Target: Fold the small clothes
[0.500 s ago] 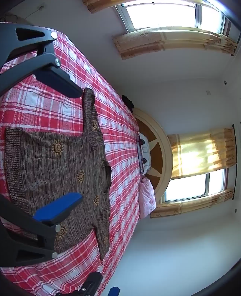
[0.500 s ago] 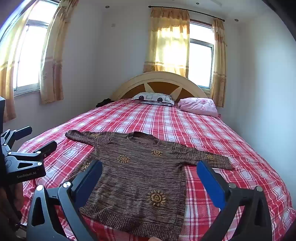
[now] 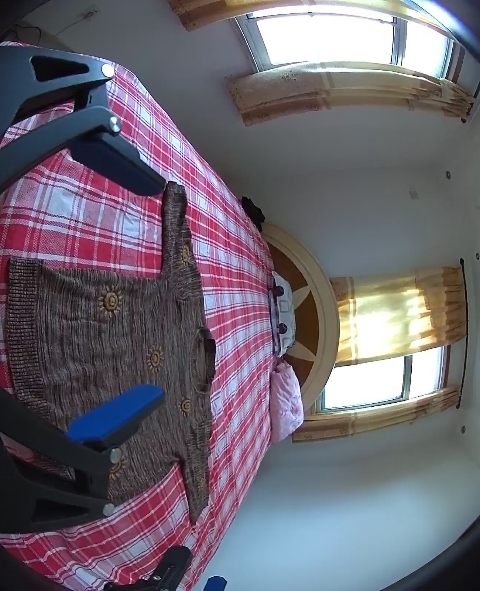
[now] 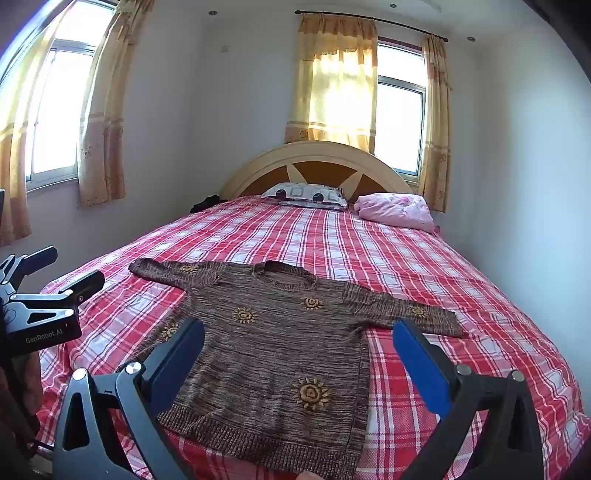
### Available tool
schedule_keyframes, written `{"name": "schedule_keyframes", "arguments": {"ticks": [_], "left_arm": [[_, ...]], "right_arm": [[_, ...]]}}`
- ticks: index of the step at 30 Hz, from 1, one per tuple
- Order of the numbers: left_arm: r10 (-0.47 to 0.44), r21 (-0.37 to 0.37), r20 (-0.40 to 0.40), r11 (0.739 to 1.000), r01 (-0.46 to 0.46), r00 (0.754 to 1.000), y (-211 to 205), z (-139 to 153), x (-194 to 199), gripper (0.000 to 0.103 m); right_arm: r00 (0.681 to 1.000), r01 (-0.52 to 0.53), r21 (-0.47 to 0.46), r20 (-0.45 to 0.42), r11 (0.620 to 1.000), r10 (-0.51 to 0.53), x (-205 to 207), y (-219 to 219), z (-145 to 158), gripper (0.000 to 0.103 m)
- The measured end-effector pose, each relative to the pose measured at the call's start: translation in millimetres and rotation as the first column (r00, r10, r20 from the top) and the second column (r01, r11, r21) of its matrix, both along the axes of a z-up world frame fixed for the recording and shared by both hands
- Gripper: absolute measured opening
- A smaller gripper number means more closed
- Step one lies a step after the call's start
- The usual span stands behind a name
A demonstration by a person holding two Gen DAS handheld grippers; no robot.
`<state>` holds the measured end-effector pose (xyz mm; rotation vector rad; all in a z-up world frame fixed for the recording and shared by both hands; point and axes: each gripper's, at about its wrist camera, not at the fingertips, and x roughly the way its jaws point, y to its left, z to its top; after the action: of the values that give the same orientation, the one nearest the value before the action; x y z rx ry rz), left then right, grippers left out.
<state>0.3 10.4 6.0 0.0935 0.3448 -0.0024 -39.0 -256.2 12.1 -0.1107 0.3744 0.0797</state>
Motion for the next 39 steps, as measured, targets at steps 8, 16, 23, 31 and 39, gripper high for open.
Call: {"name": "schedule_keyframes", "arguments": {"ticks": [8,16,23,31,39], "left_arm": [[0.013,-0.015,0.009,1.000,-0.013,1.000,5.4,3.1,-0.6,0.103],[0.017,-0.019,0.008,1.000,-0.017,1.000,7.9,3.0,0.5,0.103],[0.027,-0.028,0.007,0.999,-0.027,1.000,12.2,1.5,1.8,0.103],[0.027,-0.029,0.006,0.999,-0.027,1.000,13.4,1.2,2.1,0.103],[0.031,-0.030,0.008,0.999,-0.031,0.999,16.0,1.5,1.8,0.103]], "right_arm": [[1.000,0.002,-0.001,0.003,1.000,-0.002,-3.0,0.1,1.3,0.102],[1.000,0.001,-0.004,-0.002,1.000,-0.001,-2.1,2.7,-0.8,0.102],[1.000,0.000,0.000,-0.003,1.000,0.000,-1.7,2.1,-0.7,0.102],[1.000,-0.002,-0.002,-0.007,1.000,0.002,-0.8,2.1,-1.1,0.102],[1.000,-0.002,-0.001,-0.006,1.000,0.002,-1.1,2.1,-1.3,0.102]]}}
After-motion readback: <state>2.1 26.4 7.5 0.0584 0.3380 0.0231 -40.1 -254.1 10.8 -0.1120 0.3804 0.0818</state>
